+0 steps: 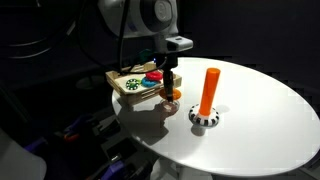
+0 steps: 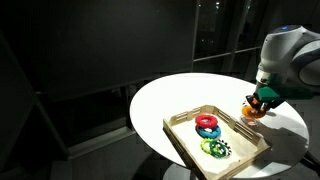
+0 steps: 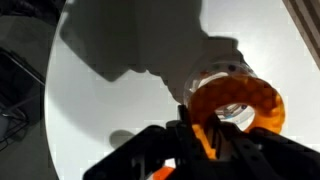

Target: Put the orange ring on the clear ring

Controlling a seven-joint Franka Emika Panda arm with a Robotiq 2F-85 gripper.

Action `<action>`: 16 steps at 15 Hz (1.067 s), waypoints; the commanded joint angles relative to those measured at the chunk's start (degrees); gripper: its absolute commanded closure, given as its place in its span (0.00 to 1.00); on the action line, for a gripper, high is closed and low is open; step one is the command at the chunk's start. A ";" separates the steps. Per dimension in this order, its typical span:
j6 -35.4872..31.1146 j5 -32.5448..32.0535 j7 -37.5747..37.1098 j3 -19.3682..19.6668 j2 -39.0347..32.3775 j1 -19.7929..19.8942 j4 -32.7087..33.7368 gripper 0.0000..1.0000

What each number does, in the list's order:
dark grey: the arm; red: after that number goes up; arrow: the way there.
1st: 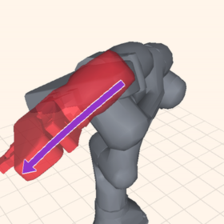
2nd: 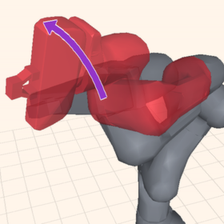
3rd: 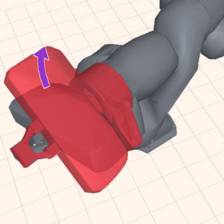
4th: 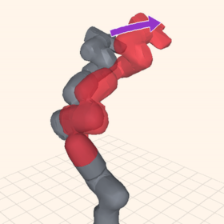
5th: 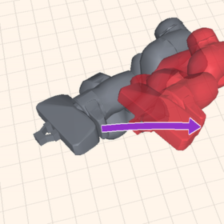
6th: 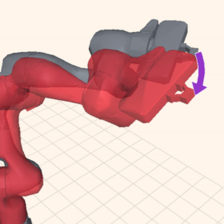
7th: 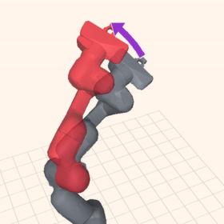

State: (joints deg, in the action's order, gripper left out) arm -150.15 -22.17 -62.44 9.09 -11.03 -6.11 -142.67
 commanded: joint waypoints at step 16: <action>-4.40 3.00 2.17 -0.18 0.00 0.06 -1.48 0.02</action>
State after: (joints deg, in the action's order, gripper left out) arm -155.71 -21.90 -62.88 9.72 -14.14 -6.55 -143.06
